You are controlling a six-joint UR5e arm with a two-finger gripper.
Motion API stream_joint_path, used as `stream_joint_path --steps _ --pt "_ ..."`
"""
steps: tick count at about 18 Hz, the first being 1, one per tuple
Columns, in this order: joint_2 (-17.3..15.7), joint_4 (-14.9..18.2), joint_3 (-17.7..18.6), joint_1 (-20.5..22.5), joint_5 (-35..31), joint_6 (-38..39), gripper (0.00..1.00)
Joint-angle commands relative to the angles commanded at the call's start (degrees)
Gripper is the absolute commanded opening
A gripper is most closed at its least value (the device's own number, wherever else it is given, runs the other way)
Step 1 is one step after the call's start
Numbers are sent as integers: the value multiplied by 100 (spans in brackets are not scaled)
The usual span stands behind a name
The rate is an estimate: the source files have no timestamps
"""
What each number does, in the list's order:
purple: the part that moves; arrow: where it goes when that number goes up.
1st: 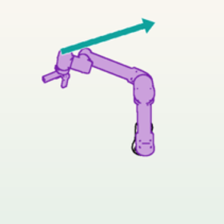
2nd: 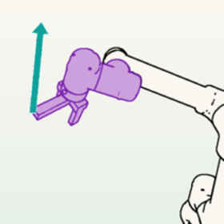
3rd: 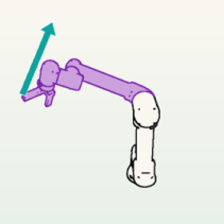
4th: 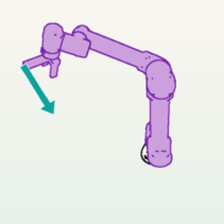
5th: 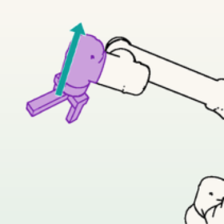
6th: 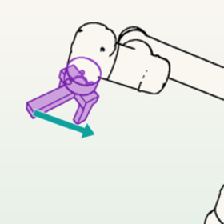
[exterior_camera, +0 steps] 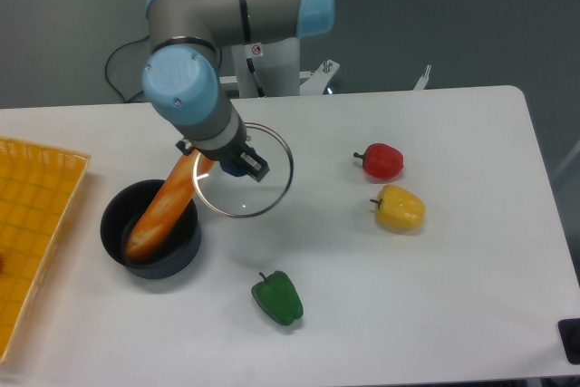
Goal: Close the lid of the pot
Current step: 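Carry the glass lid up and over toward the dark pot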
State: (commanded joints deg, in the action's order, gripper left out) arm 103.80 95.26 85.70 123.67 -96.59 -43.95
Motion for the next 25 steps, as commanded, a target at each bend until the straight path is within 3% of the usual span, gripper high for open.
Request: stream_joint_path --steps 14,25 --pt "26 -130 -351 -607 536 827 48" --pt "387 -385 -422 -826 624 1495 48"
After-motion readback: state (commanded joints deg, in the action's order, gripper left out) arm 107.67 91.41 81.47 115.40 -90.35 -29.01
